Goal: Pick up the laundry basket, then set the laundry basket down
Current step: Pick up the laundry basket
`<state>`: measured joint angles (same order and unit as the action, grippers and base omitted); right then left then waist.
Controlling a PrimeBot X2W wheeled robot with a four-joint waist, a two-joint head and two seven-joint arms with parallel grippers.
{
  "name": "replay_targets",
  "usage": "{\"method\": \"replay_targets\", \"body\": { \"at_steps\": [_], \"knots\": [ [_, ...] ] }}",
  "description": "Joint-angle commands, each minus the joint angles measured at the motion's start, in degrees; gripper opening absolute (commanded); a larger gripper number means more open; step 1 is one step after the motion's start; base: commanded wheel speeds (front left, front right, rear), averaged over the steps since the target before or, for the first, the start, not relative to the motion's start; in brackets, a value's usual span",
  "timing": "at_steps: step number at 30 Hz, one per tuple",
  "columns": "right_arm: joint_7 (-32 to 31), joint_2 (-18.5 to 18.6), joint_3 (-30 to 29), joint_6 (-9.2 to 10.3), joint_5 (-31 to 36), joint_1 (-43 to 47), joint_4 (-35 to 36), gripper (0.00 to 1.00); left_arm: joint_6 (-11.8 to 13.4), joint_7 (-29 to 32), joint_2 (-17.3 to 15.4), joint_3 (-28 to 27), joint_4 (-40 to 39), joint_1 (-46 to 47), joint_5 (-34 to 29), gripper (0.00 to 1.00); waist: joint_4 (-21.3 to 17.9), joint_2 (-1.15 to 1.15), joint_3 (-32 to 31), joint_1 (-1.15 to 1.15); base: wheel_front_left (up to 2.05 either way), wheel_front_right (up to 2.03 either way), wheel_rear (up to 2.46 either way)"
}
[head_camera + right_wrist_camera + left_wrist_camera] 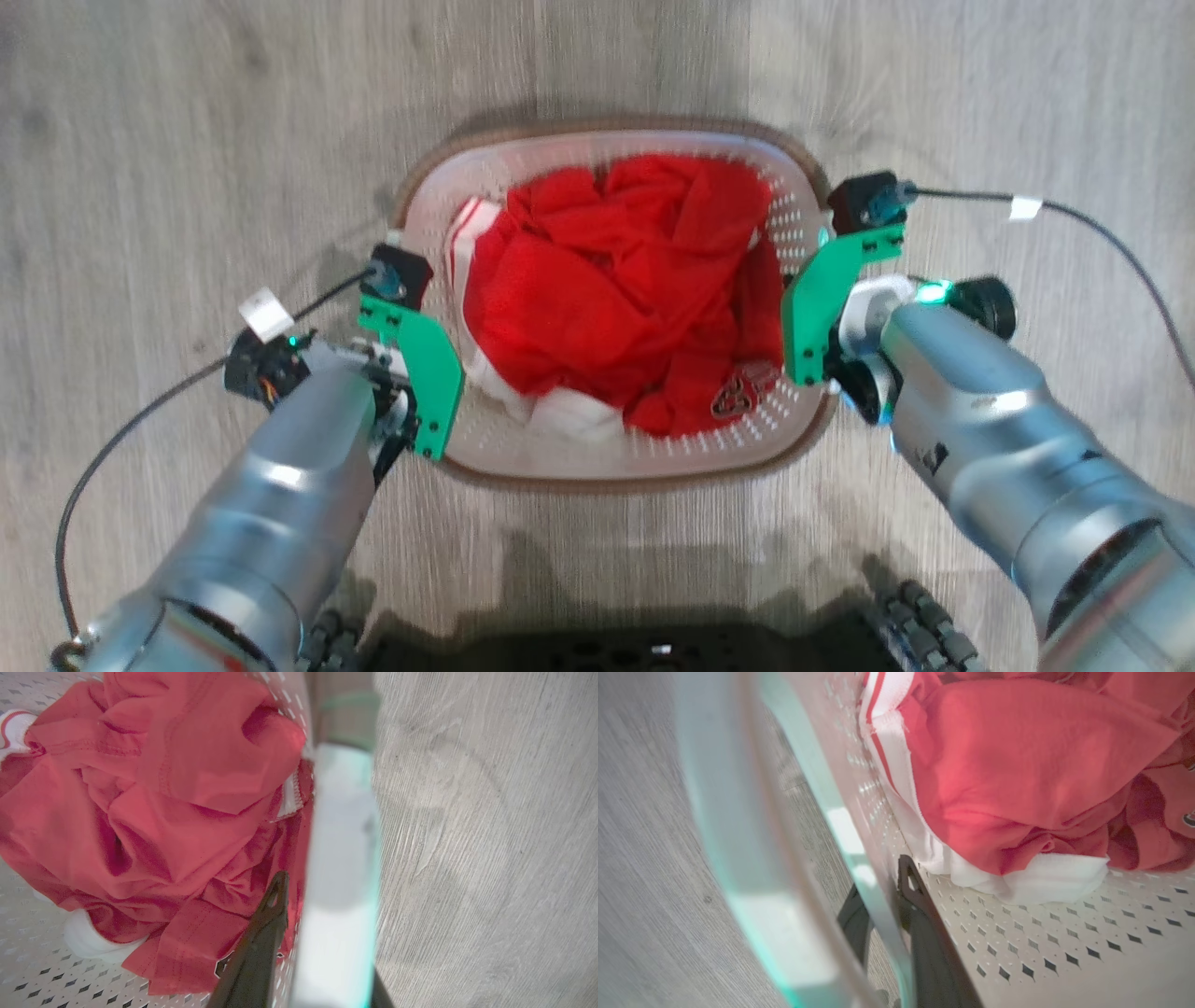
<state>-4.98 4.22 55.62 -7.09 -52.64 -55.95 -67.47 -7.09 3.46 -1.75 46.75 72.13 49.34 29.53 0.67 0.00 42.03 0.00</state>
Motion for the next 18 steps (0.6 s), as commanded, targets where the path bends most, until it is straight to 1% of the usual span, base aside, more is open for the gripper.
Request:
{"method": "replay_targets", "body": {
  "at_steps": [1,5,10,18],
  "knots": [
    [-0.6,-0.8,1.7,-0.40,-0.5,4.3,1.2,0.00,-0.4,0.0,-1.1,1.1,-0.5,-2.1,0.2,0.00,0.1,0.00,-4.5,0.00,0.00,0.00,0.00],
    [-2.2,-0.5,2.7,-0.40,-2.6,6.3,2.0,0.00,-0.4,0.8,-1.1,3.1,-0.6,-3.4,2.0,0.00,0.3,0.00,-9.1,0.00,0.00,0.00,0.00],
    [-4.2,-0.1,4.5,-0.40,-4.6,8.2,2.7,0.00,-0.4,3.6,-1.1,6.1,-0.5,-4.4,3.8,0.00,0.8,0.00,-14.2,0.00,0.00,0.00,0.00],
    [-6.9,-0.2,8.4,-0.40,-7.5,14.0,3.6,0.00,-0.4,7.5,-1.1,10.1,-1.1,-9.1,7.9,0.00,0.6,0.00,-24.8,0.00,0.00,0.00,0.00]
  ]
}}
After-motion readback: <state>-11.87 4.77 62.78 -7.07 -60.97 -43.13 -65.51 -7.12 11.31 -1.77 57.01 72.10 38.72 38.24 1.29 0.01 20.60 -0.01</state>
